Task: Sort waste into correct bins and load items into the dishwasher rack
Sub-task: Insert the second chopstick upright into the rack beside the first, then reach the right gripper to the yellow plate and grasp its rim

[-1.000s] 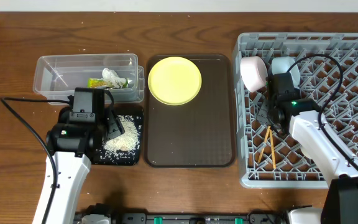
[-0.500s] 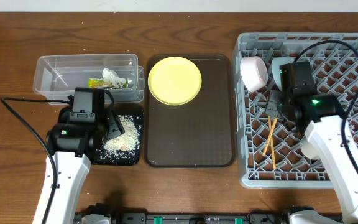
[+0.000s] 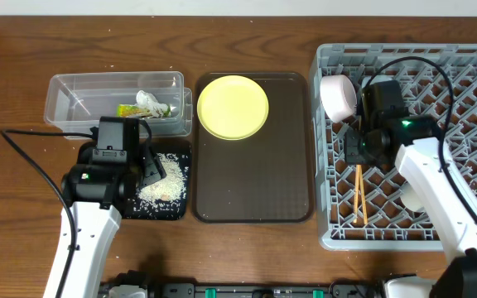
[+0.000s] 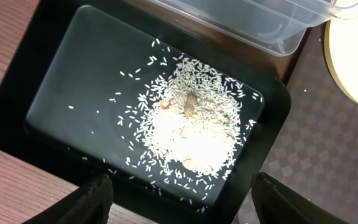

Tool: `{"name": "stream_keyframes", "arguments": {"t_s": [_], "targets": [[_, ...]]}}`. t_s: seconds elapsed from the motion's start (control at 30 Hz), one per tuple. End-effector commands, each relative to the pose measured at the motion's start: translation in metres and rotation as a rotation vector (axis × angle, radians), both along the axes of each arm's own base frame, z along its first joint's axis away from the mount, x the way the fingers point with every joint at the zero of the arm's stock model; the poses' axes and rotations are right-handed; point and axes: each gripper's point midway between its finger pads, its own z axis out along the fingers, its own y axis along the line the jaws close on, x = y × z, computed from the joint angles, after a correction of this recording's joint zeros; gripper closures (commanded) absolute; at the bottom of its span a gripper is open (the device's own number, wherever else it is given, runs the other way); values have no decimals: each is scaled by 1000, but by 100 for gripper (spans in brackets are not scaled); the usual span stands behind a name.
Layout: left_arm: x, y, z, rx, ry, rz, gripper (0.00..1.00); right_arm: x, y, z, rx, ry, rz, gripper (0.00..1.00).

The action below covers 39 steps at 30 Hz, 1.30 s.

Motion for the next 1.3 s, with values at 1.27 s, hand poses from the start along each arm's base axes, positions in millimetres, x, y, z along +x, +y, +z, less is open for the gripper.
{"name": "stream_keyframes", "arguments": {"t_s": [1.27], "targets": [[-2,6,-2,20,10,20,26,108,203,-49,311,-246,105,32]]}}
